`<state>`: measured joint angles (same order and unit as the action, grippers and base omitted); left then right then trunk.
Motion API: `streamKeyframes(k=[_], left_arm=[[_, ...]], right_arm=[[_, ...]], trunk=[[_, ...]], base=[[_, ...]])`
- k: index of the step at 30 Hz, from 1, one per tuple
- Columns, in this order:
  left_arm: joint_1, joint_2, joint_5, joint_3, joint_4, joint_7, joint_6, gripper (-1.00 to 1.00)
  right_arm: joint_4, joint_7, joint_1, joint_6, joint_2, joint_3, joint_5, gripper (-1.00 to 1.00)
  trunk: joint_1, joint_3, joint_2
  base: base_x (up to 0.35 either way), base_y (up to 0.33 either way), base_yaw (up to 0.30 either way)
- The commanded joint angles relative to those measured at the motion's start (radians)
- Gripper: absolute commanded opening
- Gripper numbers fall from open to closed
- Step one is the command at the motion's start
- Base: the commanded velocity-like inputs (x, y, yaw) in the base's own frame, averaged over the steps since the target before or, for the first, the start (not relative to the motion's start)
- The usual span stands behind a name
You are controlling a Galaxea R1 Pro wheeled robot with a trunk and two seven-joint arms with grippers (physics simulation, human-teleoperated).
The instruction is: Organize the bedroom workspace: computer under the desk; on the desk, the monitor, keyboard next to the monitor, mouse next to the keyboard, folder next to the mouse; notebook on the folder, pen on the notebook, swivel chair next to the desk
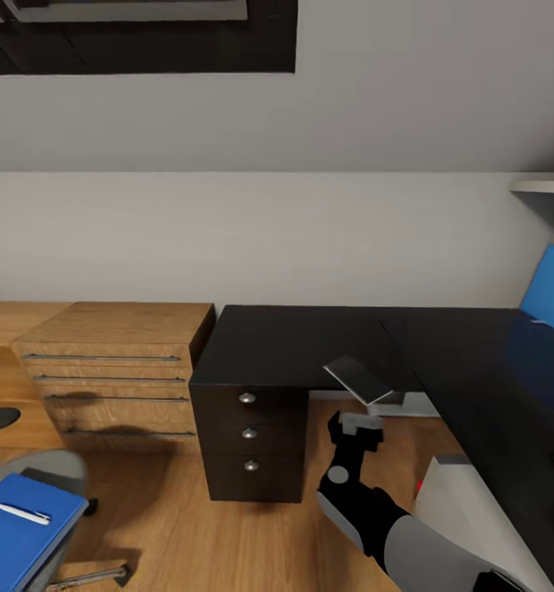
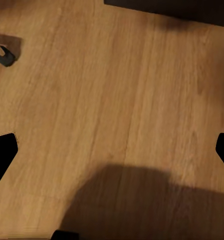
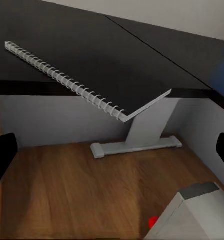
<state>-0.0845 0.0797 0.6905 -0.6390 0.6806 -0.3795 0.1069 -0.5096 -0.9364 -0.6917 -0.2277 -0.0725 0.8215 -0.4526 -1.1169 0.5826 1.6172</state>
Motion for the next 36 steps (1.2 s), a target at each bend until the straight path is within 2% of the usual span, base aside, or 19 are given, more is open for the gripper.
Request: streamKeyframes(k=[1,3,4,5,14,17,20,21,24,27,36], left_arm=[[-0.001,0.001,0.011,-0.008,0.000,-0.007,0.006,1.00],[-0.001,0.000,0.011,-0.008,-0.001,-0.007,0.006,1.00],[-0.001,0.000,0.011,-0.008,-0.003,-0.007,0.007,1.00],[-0.001,0.000,0.011,-0.008,-0.004,-0.007,0.006,1.00],[-0.001,0.000,0.011,-0.008,-0.004,-0.007,0.005,1.00],[-0.001,0.000,0.012,-0.008,-0.005,-0.007,0.005,1.00],[-0.001,0.000,0.012,-0.008,-0.005,-0.007,0.005,1.00],[-0.001,0.000,0.012,-0.008,-0.006,-0.007,0.005,1.00],[-0.001,-0.001,0.012,-0.008,-0.010,-0.007,0.005,1.00],[-0.001,-0.017,0.011,-0.007,-0.034,-0.005,0.006,1.00],[-0.001,-0.035,0.009,-0.006,-0.060,-0.004,0.006,1.00]], right_arm=[[0.016,0.021,-0.002,-0.012,0.001,0.006,-0.010,1.00],[0.083,0.110,-0.002,-0.061,-0.001,0.005,-0.010,1.00],[0.128,0.170,-0.002,-0.117,-0.003,0.006,-0.009,1.00],[0.137,0.181,-0.002,-0.129,-0.003,0.006,-0.009,1.00],[0.156,0.218,-0.002,-0.152,-0.009,0.009,-0.009,1.00],[0.195,0.246,-0.002,-0.159,-0.050,0.008,-0.008,1.00],[0.220,0.265,-0.002,-0.186,-0.058,0.007,-0.005,1.00],[0.230,0.292,-0.002,-0.214,-0.061,0.007,-0.001,1.00],[0.239,0.337,-0.002,-0.250,-0.063,0.007,0.002,1.00],[0.255,0.375,-0.002,-0.277,-0.064,0.006,0.004,1.00],[0.261,0.387,-0.002,-0.329,-0.062,-0.003,-0.001,1.00]], trunk=[[0.000,0.002,0.001],[0.000,0.005,0.001],[0.000,0.006,0.001],[0.000,0.007,0.001],[0.000,0.018,0.001],[0.000,0.021,0.001],[0.000,0.024,0.001],[0.000,0.025,0.001],[0.000,0.027,0.001],[0.000,0.029,0.001],[0.000,0.035,0.001]], base=[[0.000,0.000,0.212],[0.000,0.000,0.211],[0.000,0.000,0.208],[0.000,0.000,0.208],[0.000,0.000,0.208],[0.000,0.000,0.221],[0.000,0.000,0.236],[0.000,0.000,0.246],[0.000,0.000,0.251],[0.000,0.000,0.256],[0.000,0.000,0.260]])
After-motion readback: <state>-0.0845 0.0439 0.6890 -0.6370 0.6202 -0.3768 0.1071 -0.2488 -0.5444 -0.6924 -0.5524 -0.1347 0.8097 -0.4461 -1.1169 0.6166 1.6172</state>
